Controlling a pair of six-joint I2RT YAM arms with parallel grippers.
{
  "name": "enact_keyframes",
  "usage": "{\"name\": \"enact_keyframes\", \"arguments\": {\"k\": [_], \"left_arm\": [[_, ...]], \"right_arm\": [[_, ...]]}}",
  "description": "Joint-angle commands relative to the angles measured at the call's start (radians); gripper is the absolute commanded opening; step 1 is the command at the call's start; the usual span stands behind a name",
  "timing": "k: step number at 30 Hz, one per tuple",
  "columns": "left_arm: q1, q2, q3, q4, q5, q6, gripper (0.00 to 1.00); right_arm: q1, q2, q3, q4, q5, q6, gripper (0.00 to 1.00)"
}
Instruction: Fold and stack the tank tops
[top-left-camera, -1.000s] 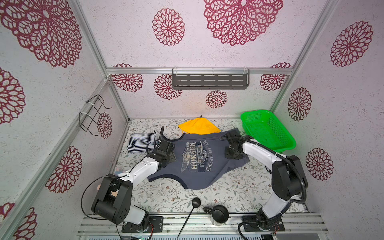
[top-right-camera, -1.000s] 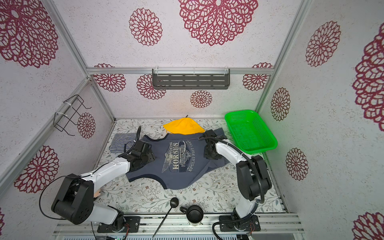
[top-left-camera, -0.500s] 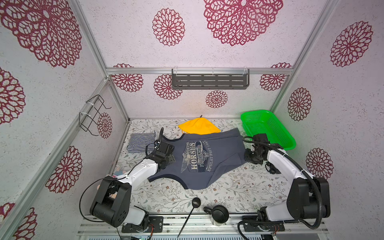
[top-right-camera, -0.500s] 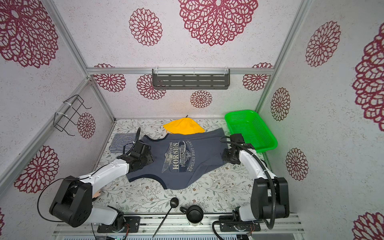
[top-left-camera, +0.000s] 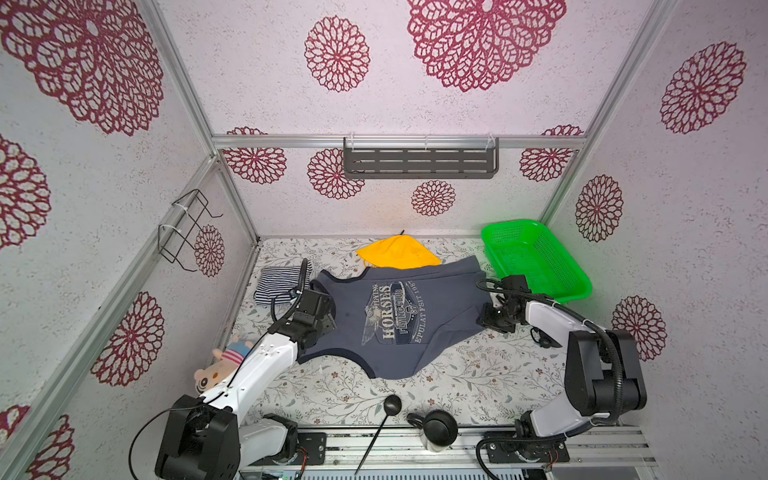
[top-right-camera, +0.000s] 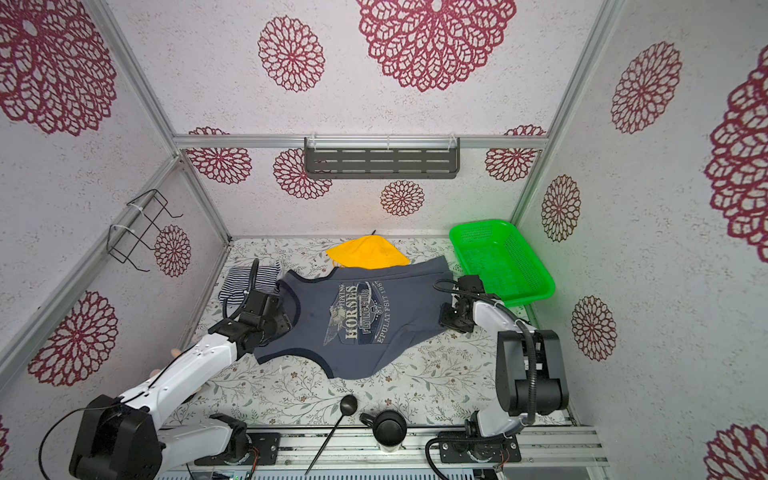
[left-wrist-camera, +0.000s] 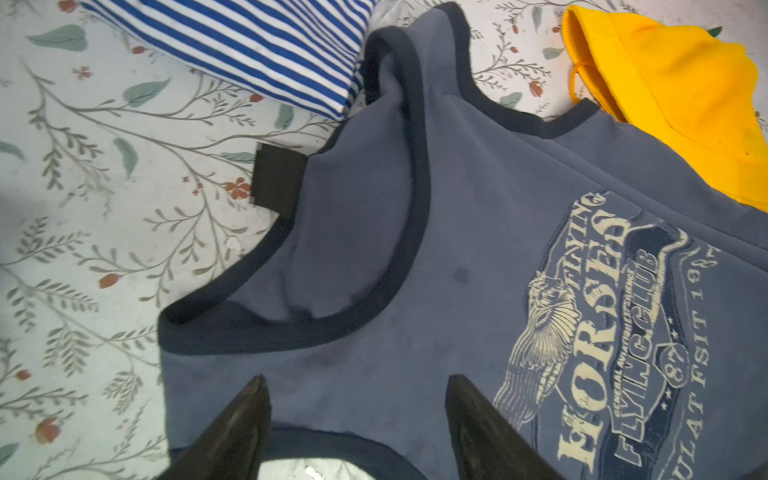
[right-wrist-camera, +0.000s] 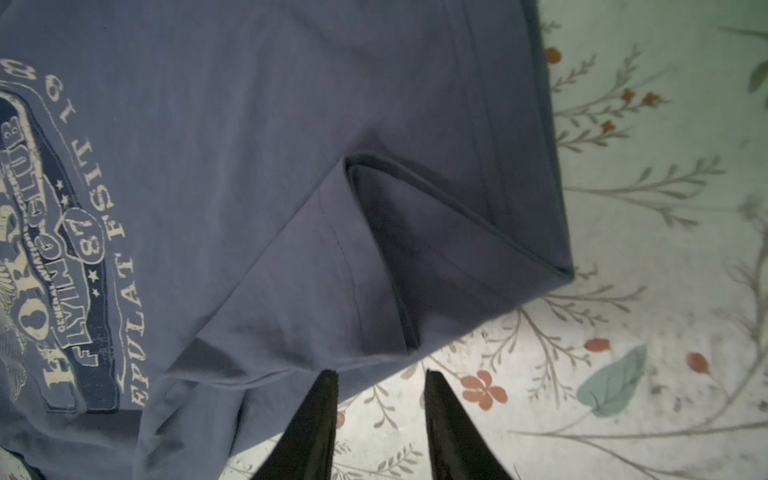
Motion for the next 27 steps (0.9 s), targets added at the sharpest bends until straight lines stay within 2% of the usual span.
{"name": "enact_keyframes", "arguments": {"k": [1, 4, 6, 7, 10, 20, 27], "left_arm": [[0.021, -0.033, -0.008, -0.027, -0.009, -0.015, 0.71], [0.027, -0.042, -0.004, -0.037, -0.012, -0.015, 0.71], [0.029, -0.042, -0.004, -0.035, -0.014, -0.014, 0.70], [0.030, -0.039, -0.002, -0.035, -0.012, -0.013, 0.70], [0.032, -0.035, 0.006, -0.041, -0.014, -0.008, 0.71], [0.056, -0.043, 0.028, -0.094, -0.011, 0.006, 0.73], [0.079, -0.045, 0.069, -0.234, -0.014, 0.023, 0.85]], "right_arm": [[-0.005, 0.020, 0.004, 0.042, -0.043, -0.022, 0.38], [-0.006, 0.027, -0.007, 0.045, -0.045, -0.024, 0.36], [-0.006, 0.028, -0.010, 0.045, -0.050, -0.023, 0.28], [-0.005, 0.025, -0.010, 0.043, -0.053, -0.020, 0.23], [-0.004, -0.006, -0.005, 0.001, -0.036, -0.014, 0.00], [-0.003, -0.202, 0.080, -0.541, 0.242, 0.041, 0.00], [0.001, -0.353, 0.029, -0.783, 0.244, 0.139, 0.00]]}}
